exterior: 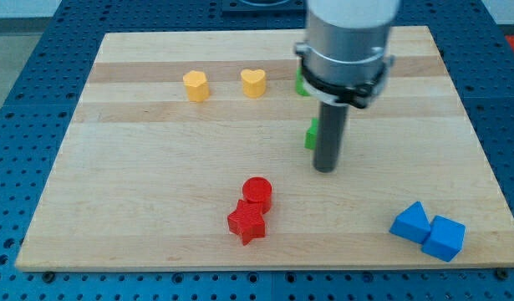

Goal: Separate the red circle from the red star

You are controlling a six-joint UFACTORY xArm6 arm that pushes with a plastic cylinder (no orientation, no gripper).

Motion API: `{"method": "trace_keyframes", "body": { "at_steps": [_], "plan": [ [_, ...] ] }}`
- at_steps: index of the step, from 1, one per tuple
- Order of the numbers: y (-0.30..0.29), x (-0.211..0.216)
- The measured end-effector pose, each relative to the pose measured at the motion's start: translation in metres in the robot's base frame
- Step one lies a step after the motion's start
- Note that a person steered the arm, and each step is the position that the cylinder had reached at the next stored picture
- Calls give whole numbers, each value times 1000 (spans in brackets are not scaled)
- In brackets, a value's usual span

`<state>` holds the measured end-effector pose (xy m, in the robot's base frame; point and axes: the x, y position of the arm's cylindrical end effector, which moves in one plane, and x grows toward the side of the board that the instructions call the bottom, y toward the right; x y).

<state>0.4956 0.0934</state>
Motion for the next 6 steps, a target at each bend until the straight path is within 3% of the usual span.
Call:
{"method": "trace_keyframes", "body": {
  "at_steps": [1, 2, 4, 5, 6],
  "plan": [
    [71, -2],
    [73, -3],
    [5, -2],
    [2, -2],
    [-18, -35]
  ]
}}
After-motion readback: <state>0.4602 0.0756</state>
